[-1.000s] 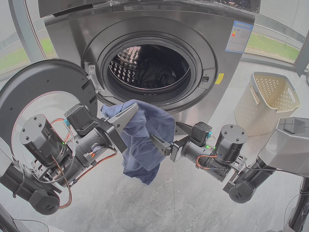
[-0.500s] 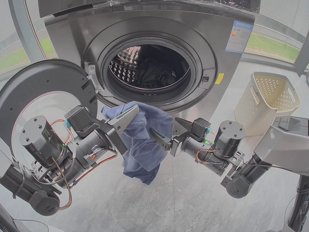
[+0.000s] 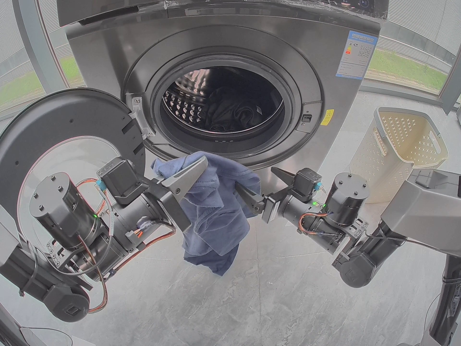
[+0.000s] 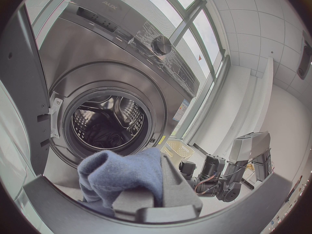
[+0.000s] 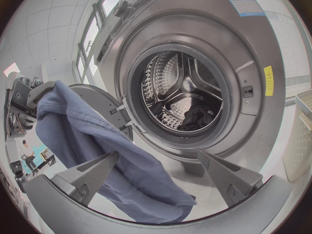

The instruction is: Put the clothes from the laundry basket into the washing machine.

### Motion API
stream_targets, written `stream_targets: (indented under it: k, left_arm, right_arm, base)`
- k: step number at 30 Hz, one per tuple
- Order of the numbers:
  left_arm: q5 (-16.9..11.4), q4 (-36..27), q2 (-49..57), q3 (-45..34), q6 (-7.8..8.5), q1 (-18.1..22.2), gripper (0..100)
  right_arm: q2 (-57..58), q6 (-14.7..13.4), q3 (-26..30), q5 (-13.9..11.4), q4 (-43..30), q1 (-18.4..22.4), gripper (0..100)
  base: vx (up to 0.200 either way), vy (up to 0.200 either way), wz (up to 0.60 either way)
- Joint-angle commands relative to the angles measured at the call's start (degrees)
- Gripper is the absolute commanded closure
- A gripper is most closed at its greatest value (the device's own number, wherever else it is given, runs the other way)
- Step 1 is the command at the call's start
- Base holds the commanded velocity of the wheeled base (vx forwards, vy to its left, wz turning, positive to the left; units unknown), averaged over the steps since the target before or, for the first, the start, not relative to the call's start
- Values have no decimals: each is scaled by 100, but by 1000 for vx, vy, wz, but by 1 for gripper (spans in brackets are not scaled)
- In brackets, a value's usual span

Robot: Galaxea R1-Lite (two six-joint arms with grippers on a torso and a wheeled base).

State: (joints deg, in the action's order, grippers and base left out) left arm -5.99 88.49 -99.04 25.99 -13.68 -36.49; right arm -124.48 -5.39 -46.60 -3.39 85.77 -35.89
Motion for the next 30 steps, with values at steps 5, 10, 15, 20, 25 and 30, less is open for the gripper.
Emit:
stream_targets:
  k: [5,10,15,20,25,30]
  left_arm:
    - [1,1,-2,3,-3,1,100]
    - [1,1,-10,3,-3,1,100]
    - [1,1,-10,3,-3,1,100]
    - [1,1,-19,-6,-3,1,100]
    - [1,1,-28,-6,-3,1,100]
    - [1,1,-37,-6,-3,1,100]
  right_arm:
    - [-261,-15,-59,-197,106,-428,0]
    - [-252,-6,-77,-197,106,-542,0]
    - [-349,11,-261,-162,98,-533,0]
    - [-455,11,-543,-162,98,-436,0]
    - [-463,20,-543,-162,98,-436,0]
    - [-490,38,-604,-162,98,-507,100]
  base:
    - [0,0,0]
    - [0,0,0]
    - [0,0,0]
    - [0,0,0]
    - [0,0,0]
    - [0,0,0]
